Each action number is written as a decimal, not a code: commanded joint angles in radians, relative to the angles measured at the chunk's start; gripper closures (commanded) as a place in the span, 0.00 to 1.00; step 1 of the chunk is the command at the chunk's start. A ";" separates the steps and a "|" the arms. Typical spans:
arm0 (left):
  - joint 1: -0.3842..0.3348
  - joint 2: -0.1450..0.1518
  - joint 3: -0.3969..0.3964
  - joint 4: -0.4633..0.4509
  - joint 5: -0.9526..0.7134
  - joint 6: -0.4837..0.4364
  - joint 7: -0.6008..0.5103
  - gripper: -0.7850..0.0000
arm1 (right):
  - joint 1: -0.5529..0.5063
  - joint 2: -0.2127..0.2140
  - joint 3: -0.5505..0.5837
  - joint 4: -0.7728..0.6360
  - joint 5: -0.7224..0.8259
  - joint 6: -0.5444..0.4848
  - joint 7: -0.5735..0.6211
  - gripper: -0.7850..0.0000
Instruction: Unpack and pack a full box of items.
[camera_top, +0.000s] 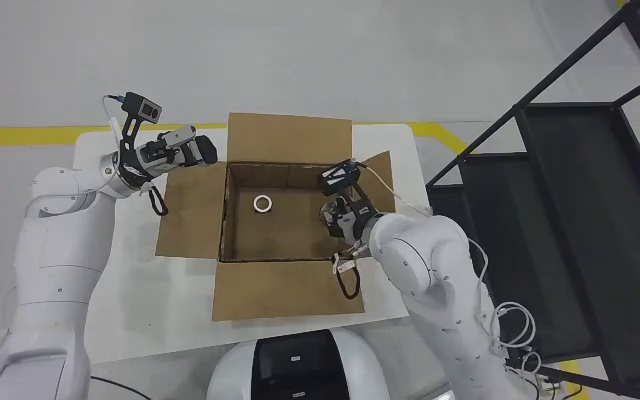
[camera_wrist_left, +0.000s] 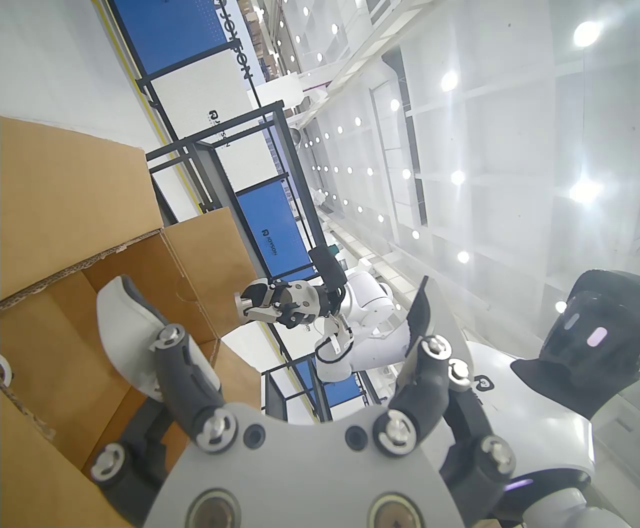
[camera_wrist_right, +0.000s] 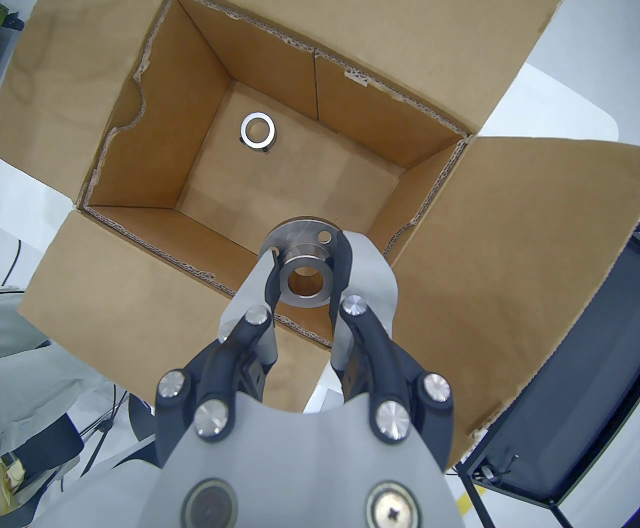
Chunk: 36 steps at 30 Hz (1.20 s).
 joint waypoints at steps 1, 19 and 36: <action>0.000 0.000 0.000 0.000 0.000 0.000 0.000 0.00 | 0.000 0.000 0.000 0.000 0.000 0.000 0.000 1.00; 0.000 0.000 0.000 0.000 0.000 0.000 0.000 0.00 | -0.154 0.030 0.373 -0.201 0.183 0.008 -0.052 1.00; 0.000 0.000 0.000 0.000 0.000 0.000 0.000 0.00 | -0.315 0.052 0.562 0.007 0.206 0.034 -0.125 1.00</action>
